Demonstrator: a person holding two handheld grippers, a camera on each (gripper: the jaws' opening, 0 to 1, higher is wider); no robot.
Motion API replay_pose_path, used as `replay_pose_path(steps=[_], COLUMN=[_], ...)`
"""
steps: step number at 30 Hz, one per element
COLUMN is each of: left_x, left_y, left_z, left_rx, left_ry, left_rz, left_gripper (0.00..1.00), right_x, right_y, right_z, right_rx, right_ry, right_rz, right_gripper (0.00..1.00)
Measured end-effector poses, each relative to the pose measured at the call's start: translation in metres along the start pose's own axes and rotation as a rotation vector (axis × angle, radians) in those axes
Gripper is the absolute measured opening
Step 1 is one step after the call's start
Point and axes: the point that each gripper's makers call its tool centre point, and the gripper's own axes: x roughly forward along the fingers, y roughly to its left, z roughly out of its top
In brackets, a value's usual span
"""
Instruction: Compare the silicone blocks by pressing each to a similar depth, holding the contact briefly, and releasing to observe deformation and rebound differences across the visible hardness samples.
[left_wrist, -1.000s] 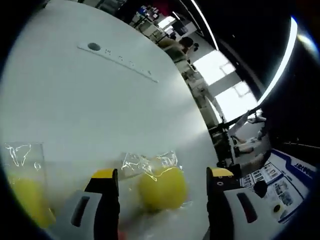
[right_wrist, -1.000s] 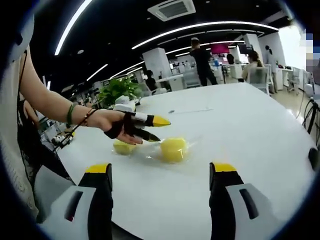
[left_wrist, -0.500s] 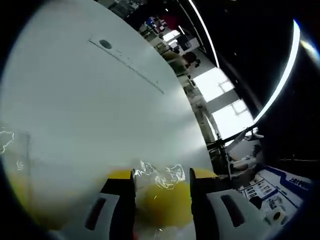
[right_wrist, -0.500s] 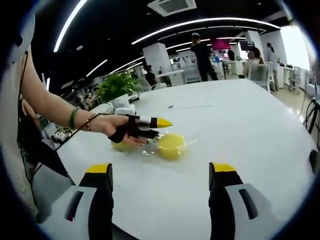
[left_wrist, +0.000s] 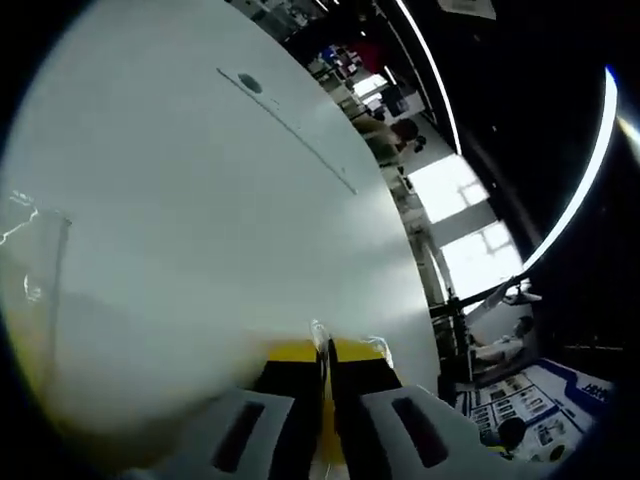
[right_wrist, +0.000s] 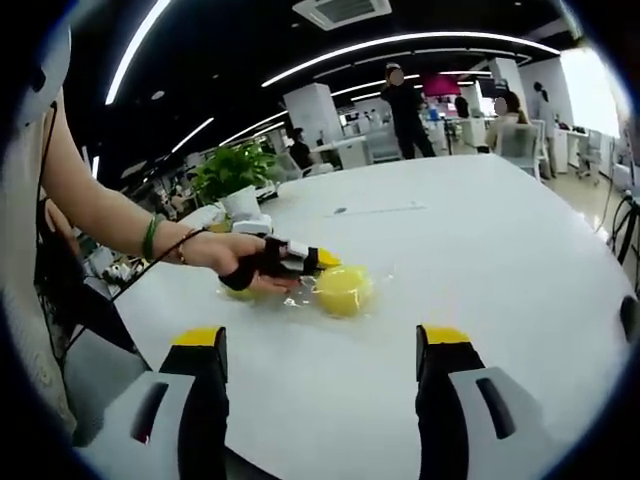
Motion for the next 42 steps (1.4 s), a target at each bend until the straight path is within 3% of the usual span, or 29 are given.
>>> replay_pose_path(steps=[1, 9, 11, 14, 21, 25, 36, 37, 41, 42], left_x=[0.001, 0.001, 0.001, -0.001, -0.012, -0.02, -0.053, -0.059, -0.075, -0.08], left_y=[0.0, -0.011, -0.012, -0.022, -0.054, -0.064, -0.094, -0.098, -0.11, -0.112], left_z=[0.0, 0.0, 0.004, 0.004, 0.001, -0.003, -0.025, -0.027, -0.036, -0.038], left_rx=[0.051, 0.165, 0.237, 0.27, 0.555, 0.722, 0.823, 0.866, 0.901, 0.954], left_ry=[0.009, 0.028, 0.006, -0.022, 0.01, 0.031, 0.044, 0.034, 0.037, 0.039], left_rz=[0.0, -0.011, -0.001, -0.016, -0.059, -0.039, -0.13, -0.135, -0.168, -0.166], left_gripper=[0.0, 0.0, 0.0, 0.0, 0.0, 0.0, 0.0, 0.0, 0.0, 0.0], right_x=[0.0, -0.005, -0.007, -0.009, -0.017, -0.02, -0.033, -0.034, -0.036, -0.036], right_y=[0.0, 0.0, 0.0, 0.001, 0.004, 0.008, 0.021, 0.022, 0.03, 0.032], right_z=[0.0, 0.001, 0.002, 0.004, 0.008, 0.009, 0.016, 0.017, 0.021, 0.022], right_rx=[0.001, -0.006, -0.008, -0.01, -0.032, -0.048, -0.088, -0.093, -0.114, -0.121], right_ry=[0.0, -0.004, -0.008, -0.014, -0.022, -0.025, -0.04, -0.041, -0.047, -0.047], right_rz=[-0.001, -0.007, -0.008, -0.011, -0.011, -0.008, 0.004, 0.004, 0.015, 0.018], right_gripper=[0.72, 0.71, 0.71, 0.71, 0.71, 0.71, 0.71, 0.71, 0.71, 0.71])
